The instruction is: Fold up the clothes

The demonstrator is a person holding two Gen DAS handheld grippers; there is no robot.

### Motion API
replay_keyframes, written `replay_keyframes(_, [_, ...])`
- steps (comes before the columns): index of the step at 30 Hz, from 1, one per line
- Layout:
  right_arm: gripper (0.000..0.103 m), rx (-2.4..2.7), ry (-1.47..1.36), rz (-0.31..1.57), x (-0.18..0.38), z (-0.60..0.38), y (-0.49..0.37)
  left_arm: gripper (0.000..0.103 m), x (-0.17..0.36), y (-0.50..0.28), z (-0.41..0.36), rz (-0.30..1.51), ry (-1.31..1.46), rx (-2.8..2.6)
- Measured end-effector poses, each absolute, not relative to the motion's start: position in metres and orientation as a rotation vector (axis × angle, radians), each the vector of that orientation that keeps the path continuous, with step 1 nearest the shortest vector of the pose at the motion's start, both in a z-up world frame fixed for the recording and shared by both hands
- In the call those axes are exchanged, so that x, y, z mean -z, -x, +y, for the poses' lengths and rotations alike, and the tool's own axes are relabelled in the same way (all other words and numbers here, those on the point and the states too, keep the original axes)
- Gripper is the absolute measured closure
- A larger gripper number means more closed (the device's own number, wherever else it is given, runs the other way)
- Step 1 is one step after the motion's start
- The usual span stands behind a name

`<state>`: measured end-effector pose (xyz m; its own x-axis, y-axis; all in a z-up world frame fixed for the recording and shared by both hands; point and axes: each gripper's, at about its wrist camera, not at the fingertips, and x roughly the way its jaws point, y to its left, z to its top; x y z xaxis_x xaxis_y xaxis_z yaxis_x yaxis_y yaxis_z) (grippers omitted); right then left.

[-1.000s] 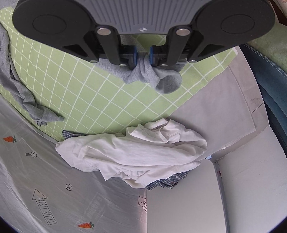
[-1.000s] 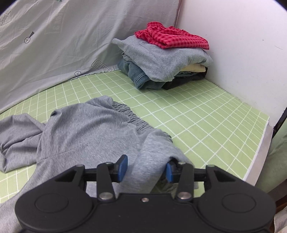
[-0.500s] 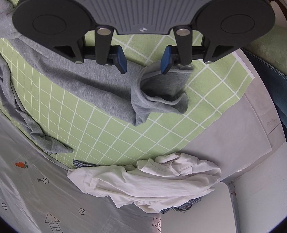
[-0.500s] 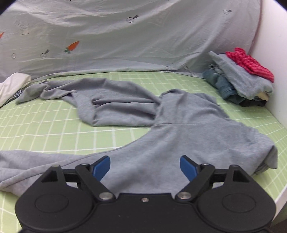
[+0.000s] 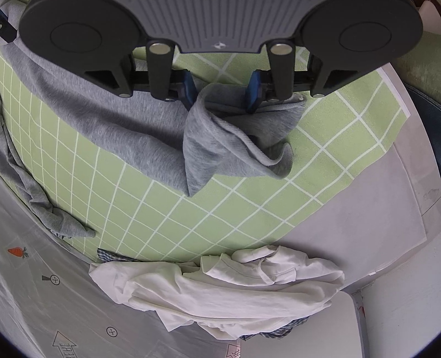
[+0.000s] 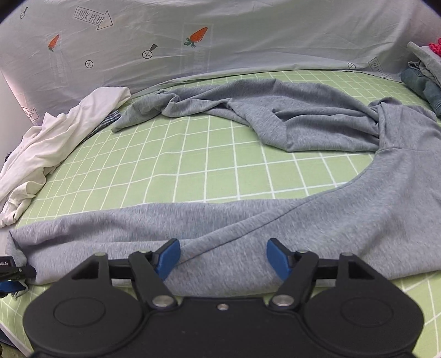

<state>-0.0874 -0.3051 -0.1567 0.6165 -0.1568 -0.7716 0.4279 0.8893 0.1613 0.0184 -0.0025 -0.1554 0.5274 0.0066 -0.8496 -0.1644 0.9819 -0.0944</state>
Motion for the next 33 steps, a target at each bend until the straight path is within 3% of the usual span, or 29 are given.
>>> replay_keyframes(2, [0.069, 0.347, -0.353, 0.861, 0.162, -0.309, 0.084, 0.085, 0.155, -0.023, -0.003, 1.012, 0.150, -0.109])
replay_keyframes(4, [0.103, 0.354, -0.360, 0.860, 0.163, -0.316, 0.082, 0.090, 0.152, -0.030, -0.005, 1.009, 0.145, -0.103])
replay_keyframes(6, [0.103, 0.367, -0.345, 0.822, 0.156, -0.324, 0.079, 0.098, 0.148, -0.038, -0.006, 1.004, 0.146, -0.093])
replay_keyframes(10, [0.103, 0.399, -0.290, 0.736, 0.133, -0.344, 0.067, 0.099, 0.129, -0.060, -0.012, 0.946, 0.179, -0.055])
replay_keyframes(14, [0.101, 0.389, -0.228, 0.713, 0.121, -0.353, 0.053, 0.098, 0.090, -0.086, -0.022, 0.775, 0.271, -0.006])
replay_keyframes(17, [0.083, 0.403, -0.197, 0.729, 0.122, -0.346, 0.055, 0.088, 0.076, -0.090, -0.025, 0.702, 0.287, -0.048])
replay_keyframes(18, [0.070, 0.402, -0.199, 0.740, 0.124, -0.342, 0.057, 0.079, 0.075, -0.090, -0.026, 0.700, 0.278, -0.065])
replay_keyframes(19, [0.065, 0.398, -0.209, 0.756, 0.127, -0.338, 0.060, 0.075, 0.080, -0.087, -0.024, 0.722, 0.270, -0.074])
replay_keyframes(26, [0.063, 0.365, -0.269, 0.862, 0.150, -0.309, 0.079, 0.073, 0.135, -0.054, -0.007, 0.965, 0.288, -0.082])
replay_keyframes(33, [0.053, 0.395, -0.321, 0.863, 0.148, -0.293, 0.086, 0.066, 0.158, -0.043, -0.029, 1.036, 0.301, -0.012])
